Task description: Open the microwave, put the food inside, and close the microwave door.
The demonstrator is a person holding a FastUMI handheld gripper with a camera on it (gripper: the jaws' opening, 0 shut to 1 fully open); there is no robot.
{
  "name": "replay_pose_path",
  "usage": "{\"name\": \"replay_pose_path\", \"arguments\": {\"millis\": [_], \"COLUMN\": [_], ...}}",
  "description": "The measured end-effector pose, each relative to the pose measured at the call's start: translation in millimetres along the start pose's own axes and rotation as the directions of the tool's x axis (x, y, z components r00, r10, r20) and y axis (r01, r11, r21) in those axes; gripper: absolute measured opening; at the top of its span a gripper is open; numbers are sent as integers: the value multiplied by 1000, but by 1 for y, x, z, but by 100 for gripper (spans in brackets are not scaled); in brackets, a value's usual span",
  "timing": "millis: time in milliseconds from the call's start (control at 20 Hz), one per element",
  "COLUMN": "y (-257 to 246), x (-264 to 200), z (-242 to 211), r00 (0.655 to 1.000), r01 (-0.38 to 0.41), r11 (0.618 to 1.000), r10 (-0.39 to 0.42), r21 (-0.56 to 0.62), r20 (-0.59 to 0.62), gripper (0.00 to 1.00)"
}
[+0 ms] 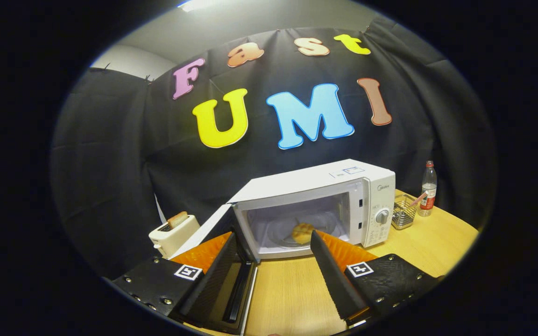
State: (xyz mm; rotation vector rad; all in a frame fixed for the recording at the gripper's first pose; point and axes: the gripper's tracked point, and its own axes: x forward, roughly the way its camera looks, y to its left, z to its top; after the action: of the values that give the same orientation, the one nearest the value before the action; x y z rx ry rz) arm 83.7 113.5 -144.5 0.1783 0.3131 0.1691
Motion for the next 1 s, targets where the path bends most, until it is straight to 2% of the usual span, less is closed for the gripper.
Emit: {"name": "replay_pose_path", "arguments": {"millis": [550,1000], "y": [103,197], "x": [-70,-103], "z": [-13,-37], "r00": [984,922], "r01": [-178,-386], "r11": [980,915], "r10": [179,383], "r21": [-92,-114], "r20": [4,-52], "gripper": [97,97]}}
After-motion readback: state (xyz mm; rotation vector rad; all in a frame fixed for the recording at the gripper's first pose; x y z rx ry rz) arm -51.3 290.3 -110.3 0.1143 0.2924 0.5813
